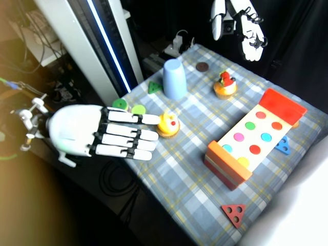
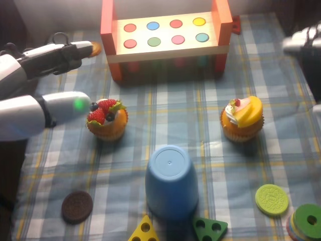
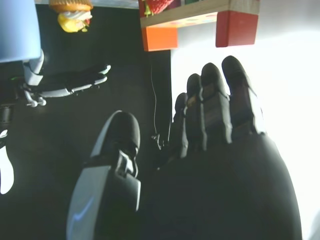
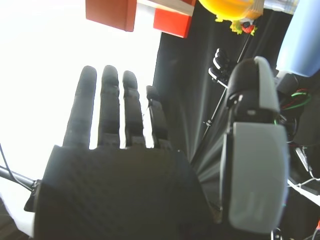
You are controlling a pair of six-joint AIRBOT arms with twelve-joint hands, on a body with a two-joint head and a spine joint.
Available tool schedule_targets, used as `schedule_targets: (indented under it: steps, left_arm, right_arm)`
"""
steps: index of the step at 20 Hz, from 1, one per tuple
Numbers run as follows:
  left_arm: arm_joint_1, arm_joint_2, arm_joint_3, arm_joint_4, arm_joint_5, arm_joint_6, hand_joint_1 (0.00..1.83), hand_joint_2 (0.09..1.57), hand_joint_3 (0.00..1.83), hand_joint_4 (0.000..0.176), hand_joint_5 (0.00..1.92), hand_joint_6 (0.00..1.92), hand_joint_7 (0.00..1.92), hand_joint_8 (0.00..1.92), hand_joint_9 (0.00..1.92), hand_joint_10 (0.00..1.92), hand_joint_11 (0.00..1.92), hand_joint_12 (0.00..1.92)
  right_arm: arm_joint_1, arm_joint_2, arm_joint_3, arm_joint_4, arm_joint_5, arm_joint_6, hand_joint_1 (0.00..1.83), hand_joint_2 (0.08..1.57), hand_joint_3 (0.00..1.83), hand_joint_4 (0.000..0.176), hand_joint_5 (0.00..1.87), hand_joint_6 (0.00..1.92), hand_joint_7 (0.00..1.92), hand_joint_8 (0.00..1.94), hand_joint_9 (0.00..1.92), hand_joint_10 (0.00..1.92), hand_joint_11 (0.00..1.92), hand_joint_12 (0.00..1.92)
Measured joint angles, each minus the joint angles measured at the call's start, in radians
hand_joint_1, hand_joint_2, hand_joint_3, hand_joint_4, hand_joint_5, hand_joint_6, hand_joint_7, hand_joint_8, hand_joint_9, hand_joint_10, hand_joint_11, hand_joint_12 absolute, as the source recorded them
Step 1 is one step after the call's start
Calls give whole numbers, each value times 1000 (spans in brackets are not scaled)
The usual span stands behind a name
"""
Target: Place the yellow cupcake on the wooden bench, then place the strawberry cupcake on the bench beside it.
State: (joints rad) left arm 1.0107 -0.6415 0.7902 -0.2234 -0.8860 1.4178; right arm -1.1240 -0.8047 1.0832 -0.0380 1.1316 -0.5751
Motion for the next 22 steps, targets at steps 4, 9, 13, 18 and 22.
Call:
schedule_targets:
  steps: [4,9,13,18,22]
  left_arm:
    - [-39,-21,30,17,55,0,673,867,3,176,262,0,311,0,318,2,17,612]
    - [-154,-90,102,27,241,61,713,793,0,176,227,0,329,4,326,3,0,834]
    - [-252,-175,145,-7,416,285,705,749,0,176,136,0,284,2,308,4,0,677]
    - [-302,-210,180,-113,563,513,787,811,4,176,71,6,219,1,218,1,0,394]
    - [-322,-238,200,-160,608,576,855,965,5,176,176,5,437,7,394,12,0,498]
  right_arm:
    - [0,-4,2,-10,-11,0,624,1255,6,0,532,6,484,6,405,13,232,524]
    - [12,-4,4,-40,-9,20,548,1269,3,0,527,4,505,7,441,12,264,523]
    - [24,-4,4,-59,2,24,513,1278,2,0,539,0,517,0,450,1,289,470]
    - [24,-4,4,-64,-1,32,532,1283,2,0,549,3,528,4,461,5,296,471]
    - [24,-4,4,-71,-1,40,542,1283,1,0,526,0,525,1,460,3,306,473]
